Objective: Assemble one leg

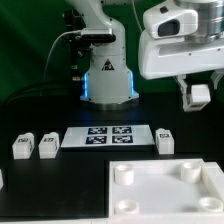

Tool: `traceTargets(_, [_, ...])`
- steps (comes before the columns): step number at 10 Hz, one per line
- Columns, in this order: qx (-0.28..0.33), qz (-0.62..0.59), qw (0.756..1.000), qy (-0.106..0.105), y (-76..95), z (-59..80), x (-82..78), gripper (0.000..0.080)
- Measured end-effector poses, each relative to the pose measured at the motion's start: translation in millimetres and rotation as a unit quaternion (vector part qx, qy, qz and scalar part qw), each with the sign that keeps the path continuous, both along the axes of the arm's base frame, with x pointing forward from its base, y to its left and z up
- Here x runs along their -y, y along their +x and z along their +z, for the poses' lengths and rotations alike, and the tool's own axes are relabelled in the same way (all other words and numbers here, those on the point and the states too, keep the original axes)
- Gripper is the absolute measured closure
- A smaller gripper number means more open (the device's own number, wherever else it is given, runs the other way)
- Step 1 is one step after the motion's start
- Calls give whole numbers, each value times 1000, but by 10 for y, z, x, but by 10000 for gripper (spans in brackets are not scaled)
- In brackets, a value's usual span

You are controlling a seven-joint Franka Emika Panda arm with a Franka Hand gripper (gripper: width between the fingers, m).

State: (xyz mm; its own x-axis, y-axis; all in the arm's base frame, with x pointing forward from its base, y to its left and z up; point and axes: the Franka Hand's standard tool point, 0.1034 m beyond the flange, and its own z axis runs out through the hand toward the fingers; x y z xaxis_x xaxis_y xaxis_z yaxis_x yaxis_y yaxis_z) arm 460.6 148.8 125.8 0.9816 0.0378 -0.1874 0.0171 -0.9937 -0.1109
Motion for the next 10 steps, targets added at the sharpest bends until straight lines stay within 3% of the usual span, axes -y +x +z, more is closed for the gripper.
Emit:
traceTargets(1, [63,6,998,4,97,38,21,506])
traceTargets(3, [179,35,983,3,641,287,353,506])
traceTargets(5, [289,32,957,10,1106,518,367,506])
traceTargets(6, [311,25,950,15,1202,572,293,506])
traceTargets(7, [377,22,926,16,1249,615,315,506])
traceTargets(8, [422,14,906,16,1189,562,354,506])
traceTargets(9, [417,14,909,17,1162,492,348,506])
traceTargets(10, [419,14,908,17,1176,513,351,506])
